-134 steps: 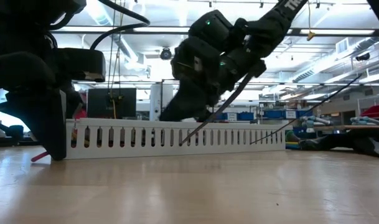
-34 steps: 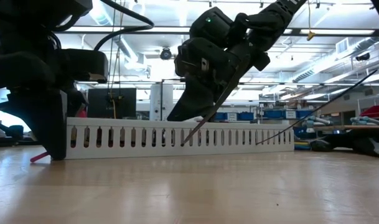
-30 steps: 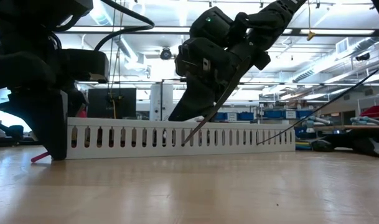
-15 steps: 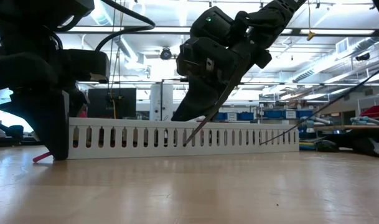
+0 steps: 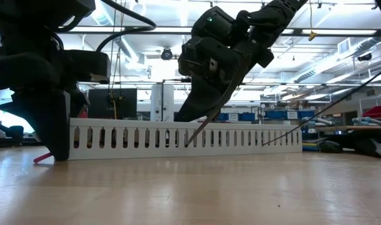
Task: Ziptie cables
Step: Close the white cable duct
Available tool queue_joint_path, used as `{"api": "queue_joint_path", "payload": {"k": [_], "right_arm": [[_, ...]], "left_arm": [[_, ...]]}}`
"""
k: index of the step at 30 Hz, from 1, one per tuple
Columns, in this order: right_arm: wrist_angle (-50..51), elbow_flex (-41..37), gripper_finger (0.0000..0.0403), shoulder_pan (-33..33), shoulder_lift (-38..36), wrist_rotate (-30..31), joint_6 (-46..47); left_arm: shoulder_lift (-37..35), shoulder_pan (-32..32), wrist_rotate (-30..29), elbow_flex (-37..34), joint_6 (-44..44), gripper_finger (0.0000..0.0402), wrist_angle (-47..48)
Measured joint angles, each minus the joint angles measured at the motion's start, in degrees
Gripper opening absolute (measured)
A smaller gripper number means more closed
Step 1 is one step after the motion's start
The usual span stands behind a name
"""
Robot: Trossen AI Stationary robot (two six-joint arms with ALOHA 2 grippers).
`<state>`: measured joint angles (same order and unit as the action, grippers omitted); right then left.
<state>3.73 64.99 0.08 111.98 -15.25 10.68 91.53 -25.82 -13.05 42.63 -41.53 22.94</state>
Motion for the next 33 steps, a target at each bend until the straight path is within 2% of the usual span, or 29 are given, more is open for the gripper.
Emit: {"api": "queue_joint_path", "payload": {"k": [33], "right_arm": [[2.8, 0.1, 0.0, 1.1, -0.3, 1.3, -3.4]], "left_arm": [[0.0, 0.0, 1.2, 0.0, -1.8, 0.025, 0.6]]}}
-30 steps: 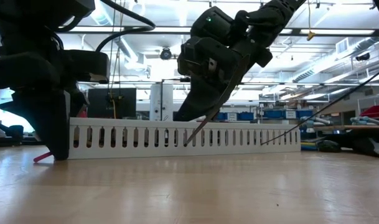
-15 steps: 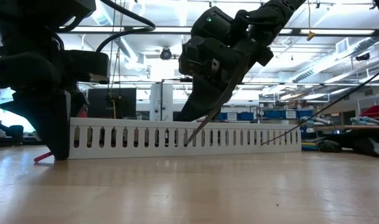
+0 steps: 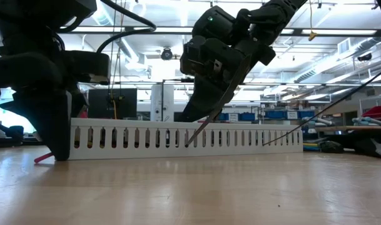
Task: Ziptie cables
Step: Close the white cable duct
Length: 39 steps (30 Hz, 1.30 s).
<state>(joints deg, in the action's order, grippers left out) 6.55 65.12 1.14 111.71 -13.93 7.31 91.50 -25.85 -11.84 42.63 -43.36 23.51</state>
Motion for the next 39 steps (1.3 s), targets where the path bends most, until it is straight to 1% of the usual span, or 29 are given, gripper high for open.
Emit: {"api": "queue_joint_path", "payload": {"k": [11, 18, 24, 29, 33, 39], "right_arm": [[0.3, 0.0, 0.0, 0.1, -0.1, 0.4, -0.7], [3.4, -0.4, 0.0, 0.4, -3.8, 1.2, -0.1], [5.7, -0.9, 0.0007, 0.9, -6.9, -0.2, -0.9], [2.6, -0.9, 0.0032, 0.9, -7.1, -3.1, 1.2], [1.2, -0.9, 0.005, 0.9, -7.2, -3.5, 1.9], [1.1, -0.8, 0.0046, 0.9, -7.2, -5.2, 1.6]], "left_arm": [[0.0, 0.0, 0.6, 0.0, -0.7, 0.025, 0.2], [0.0, 0.0, 0.6, 0.0, -0.6, 0.025, 0.1], [0.0, 0.0, 0.1, -0.1, 0.2, 0.025, -0.2], [0.0, -0.1, -0.8, -0.2, 0.8, 0.025, -0.5], [0.0, -0.1, -0.9, -0.2, 0.8, 0.025, -0.6], [0.0, -0.1, -1.0, -0.2, 0.7, 0.025, -0.6]]}}
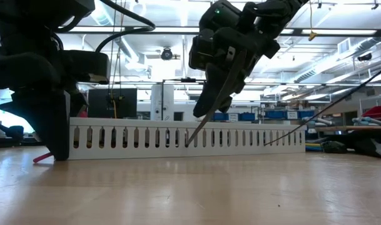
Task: Ziptie cables
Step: Close the white cable duct
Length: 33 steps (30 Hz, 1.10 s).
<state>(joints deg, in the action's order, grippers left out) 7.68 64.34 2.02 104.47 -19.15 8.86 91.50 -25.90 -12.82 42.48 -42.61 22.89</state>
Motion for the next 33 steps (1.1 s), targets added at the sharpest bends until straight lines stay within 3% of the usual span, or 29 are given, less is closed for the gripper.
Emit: {"api": "queue_joint_path", "payload": {"k": [16, 21, 30, 33], "right_arm": [[-5.0, 0.2, 0.0052, 1.0, -0.2, -0.6, 3.1], [-4.3, 0.3, 0.0052, 2.8, -1.1, -0.2, 3.1], [-2.0, 0.3, 0.0052, 5.6, -2.1, -1.5, 1.3], [-1.0, 0.3, 0.0052, 6.1, -2.1, -1.8, 0.5]], "left_arm": [[-0.1, 0.0, -1.1, 0.0, -1.1, 0.0266, -0.5], [-4.1, -0.4, -2.1, -0.4, 0.3, 0.0268, 0.8], [-7.4, -0.4, 8.6, -0.1, -1.4, 0.0269, 9.5], [-7.4, -0.7, 9.5, -0.1, -4.2, 0.0269, 9.2]]}}
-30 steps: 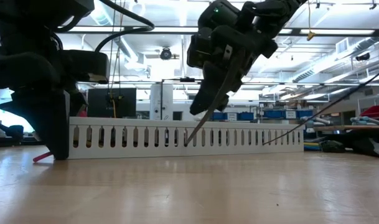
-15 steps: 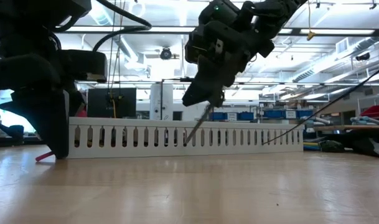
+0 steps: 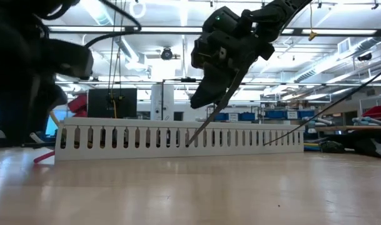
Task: Ziptie cables
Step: Close the white cable duct
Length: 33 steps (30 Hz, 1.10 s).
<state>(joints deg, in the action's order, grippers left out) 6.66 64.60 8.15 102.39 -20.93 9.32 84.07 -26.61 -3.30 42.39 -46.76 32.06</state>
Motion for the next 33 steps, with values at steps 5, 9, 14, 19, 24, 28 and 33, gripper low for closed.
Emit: {"api": "queue_joint_path", "payload": {"k": [5, 9, 14, 19, 24, 28, 33], "right_arm": [[-0.4, 0.0, 0.0047, 0.1, 0.0, -6.3, -0.4], [-0.4, 0.0, 0.0035, -1.0, 0.0, -7.4, -0.6], [-0.5, 0.0, 0.0027, -2.2, 0.0, -7.4, -1.1], [-0.6, 0.0, 0.0032, -2.2, 0.0, -7.3, -1.1], [-0.7, 0.0, 0.0039, -2.2, 0.0, -7.3, -1.0], [-0.7, 0.0, 0.0039, -2.2, 0.0, -7.3, -1.4], [-0.6, 0.0, 0.004, -2.2, 0.0, -7.3, -1.5]], "left_arm": [[0.0, -0.8, -0.4, 0.0, -1.9, 0.0259, -6.2], [0.1, -1.0, -3.3, 0.1, -1.9, 0.0237, -7.8], [0.1, -0.4, -6.3, -0.5, -3.1, 0.0233, -7.0], [2.2, 0.0, -5.3, -0.7, -2.6, 0.0252, -10.1], [5.0, 0.0, -5.9, -0.7, 0.2, 0.0278, -12.8], [6.1, 0.0, -8.3, -0.5, 0.0, 0.029, -13.0], [6.2, 0.0, -9.5, 0.3, -0.4, 0.0292, -8.7]]}}
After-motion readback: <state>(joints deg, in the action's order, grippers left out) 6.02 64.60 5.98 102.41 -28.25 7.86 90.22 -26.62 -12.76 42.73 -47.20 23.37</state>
